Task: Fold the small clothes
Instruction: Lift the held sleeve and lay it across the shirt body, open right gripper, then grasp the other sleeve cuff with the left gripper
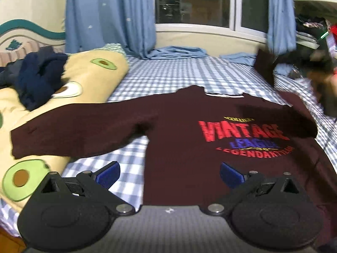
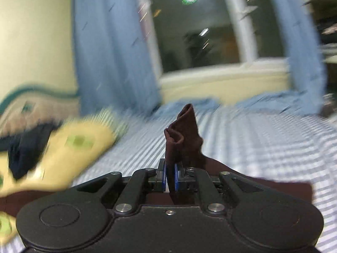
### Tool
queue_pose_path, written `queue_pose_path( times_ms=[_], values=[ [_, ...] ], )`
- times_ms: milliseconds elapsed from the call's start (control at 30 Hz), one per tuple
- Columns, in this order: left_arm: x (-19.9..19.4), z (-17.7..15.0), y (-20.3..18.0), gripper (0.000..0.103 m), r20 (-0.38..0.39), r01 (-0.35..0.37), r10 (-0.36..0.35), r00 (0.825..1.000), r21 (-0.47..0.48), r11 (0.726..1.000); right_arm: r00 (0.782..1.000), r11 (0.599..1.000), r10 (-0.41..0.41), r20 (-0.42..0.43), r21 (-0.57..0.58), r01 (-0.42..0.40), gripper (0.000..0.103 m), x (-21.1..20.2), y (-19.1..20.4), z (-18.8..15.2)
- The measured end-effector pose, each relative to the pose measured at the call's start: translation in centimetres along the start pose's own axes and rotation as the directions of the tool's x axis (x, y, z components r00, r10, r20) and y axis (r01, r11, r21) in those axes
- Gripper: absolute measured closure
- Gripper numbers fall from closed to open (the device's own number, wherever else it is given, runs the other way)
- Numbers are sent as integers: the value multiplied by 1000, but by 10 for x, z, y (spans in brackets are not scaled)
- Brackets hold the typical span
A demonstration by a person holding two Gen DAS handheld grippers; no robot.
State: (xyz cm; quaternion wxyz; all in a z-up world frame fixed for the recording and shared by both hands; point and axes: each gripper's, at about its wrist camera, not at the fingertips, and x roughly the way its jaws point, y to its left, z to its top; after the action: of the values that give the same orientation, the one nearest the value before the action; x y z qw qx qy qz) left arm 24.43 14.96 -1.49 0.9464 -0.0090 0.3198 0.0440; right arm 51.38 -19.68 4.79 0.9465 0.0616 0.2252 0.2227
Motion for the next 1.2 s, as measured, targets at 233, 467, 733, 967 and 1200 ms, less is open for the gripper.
queue_pose_path(
  times_ms=[233, 467, 733, 967, 1200],
  values=[
    [-17, -7, 30, 1, 6, -54, 54, 998, -23, 998, 948, 994, 7, -318, -104, -42, 96, 109, 80, -100],
    [-1, -19, 54, 1, -3, -27, 26, 1000, -102, 994, 902, 981, 15, -433, -168, -97, 68, 128, 111, -130],
    [12, -32, 115, 1, 85, 8, 14, 996, -252, 968, 922, 979, 64, -381, -155, -132, 11, 58, 112, -120],
    [41, -45, 177, 1, 210, -53, 149, 966, -405, 913, 964, 985, 85, -251, -124, -119, 7, -90, 89, -83],
    [75, -68, 235, 1, 285, -18, 267, 921, -652, 758, 994, 993, 50, -99, -98, -60, 1, -194, 87, -67]
  ],
)
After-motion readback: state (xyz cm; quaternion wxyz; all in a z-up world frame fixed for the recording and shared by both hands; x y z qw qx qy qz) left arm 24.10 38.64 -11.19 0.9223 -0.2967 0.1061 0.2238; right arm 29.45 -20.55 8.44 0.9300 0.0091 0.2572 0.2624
